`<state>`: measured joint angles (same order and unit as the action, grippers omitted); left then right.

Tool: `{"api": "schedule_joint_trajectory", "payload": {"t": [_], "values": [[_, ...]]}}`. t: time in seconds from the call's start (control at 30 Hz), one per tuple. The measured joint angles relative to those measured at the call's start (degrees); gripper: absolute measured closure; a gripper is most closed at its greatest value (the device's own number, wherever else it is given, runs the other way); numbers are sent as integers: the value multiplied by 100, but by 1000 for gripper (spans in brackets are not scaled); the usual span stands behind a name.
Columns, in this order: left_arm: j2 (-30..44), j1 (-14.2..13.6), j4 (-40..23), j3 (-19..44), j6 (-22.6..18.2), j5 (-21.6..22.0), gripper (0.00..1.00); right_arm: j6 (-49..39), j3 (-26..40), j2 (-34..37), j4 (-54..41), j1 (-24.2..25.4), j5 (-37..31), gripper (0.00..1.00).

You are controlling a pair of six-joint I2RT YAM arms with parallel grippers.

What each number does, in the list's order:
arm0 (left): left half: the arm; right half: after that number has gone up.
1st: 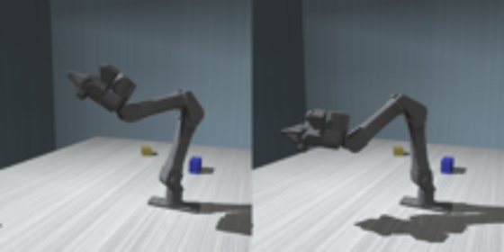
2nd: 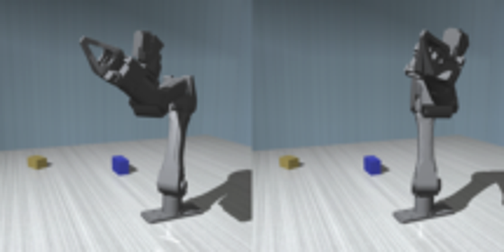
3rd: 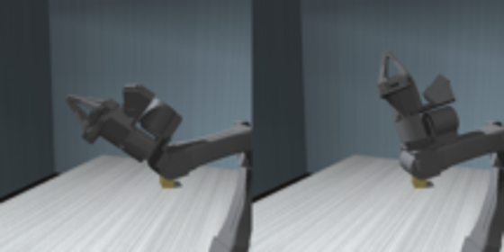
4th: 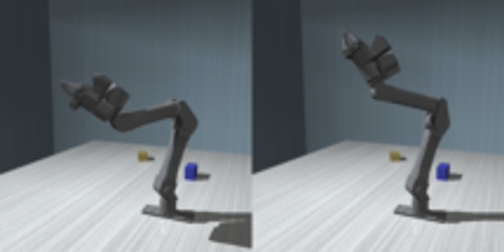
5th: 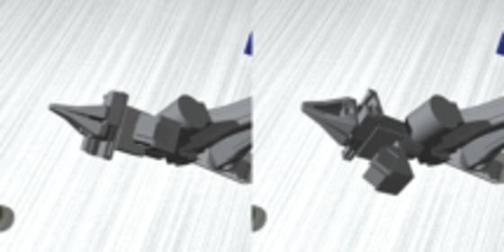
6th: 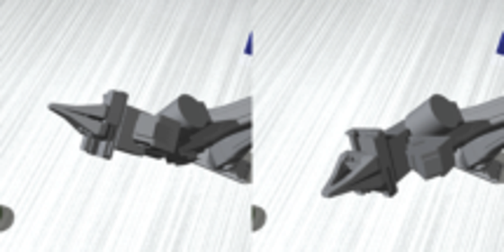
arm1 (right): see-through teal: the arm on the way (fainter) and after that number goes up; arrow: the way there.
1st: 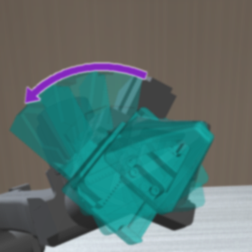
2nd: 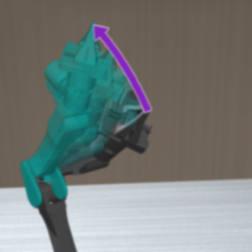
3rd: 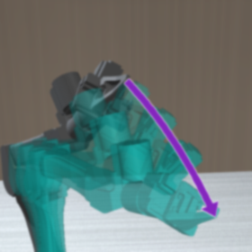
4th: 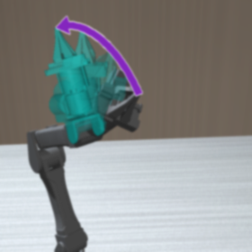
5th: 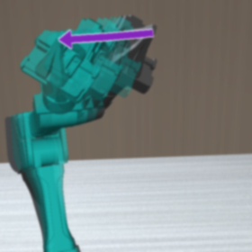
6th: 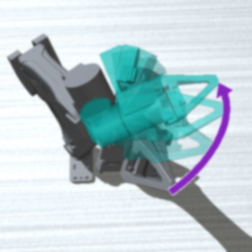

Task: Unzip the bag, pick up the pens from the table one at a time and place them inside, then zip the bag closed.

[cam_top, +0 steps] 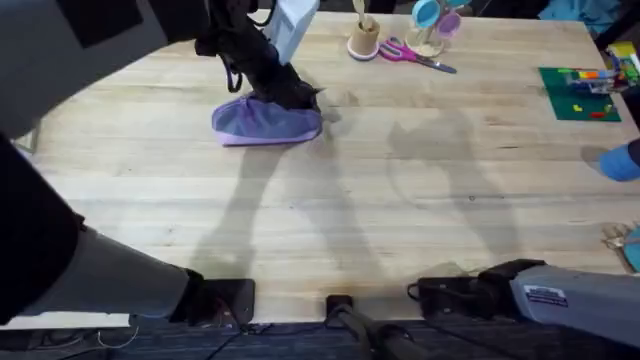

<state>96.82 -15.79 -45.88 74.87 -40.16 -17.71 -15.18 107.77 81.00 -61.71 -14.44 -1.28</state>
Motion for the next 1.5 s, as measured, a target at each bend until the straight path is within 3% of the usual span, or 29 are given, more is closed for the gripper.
{"api": "schedule_joint_trajectory", "payload": {"t": [0.23, 0.63, 0.7, 0.87, 0.9, 1.33, 1.5], "values": [[0, -11, -122, 0, -22, 660, 958, 0, 0, 2, 5, 0, 0, 5], [-133, -42, -277, 15, -25, 1061, 955, 0, 0, 2, 7, 0, 0, 6], [-239, -42, -314, 15, -59, 1143, 834, 0, 0, 2, 9, 0, 0, 6], [-533, -35, -321, 17, -60, 1313, 93, 0, 0, 2, 9, 0, 0, 6], [-594, -29, -323, 20, -61, 1334, 31, 0, 0, 2, 9, 0, -2, 6], [-1084, -13, -538, 20, -63, 1404, 8, 0, 0, 2, 9, 0, 0, 6], [-1526, 95, -753, 20, -92, 1130, 8, 0, 0, 0, 9, -42, 51, 5]]}}
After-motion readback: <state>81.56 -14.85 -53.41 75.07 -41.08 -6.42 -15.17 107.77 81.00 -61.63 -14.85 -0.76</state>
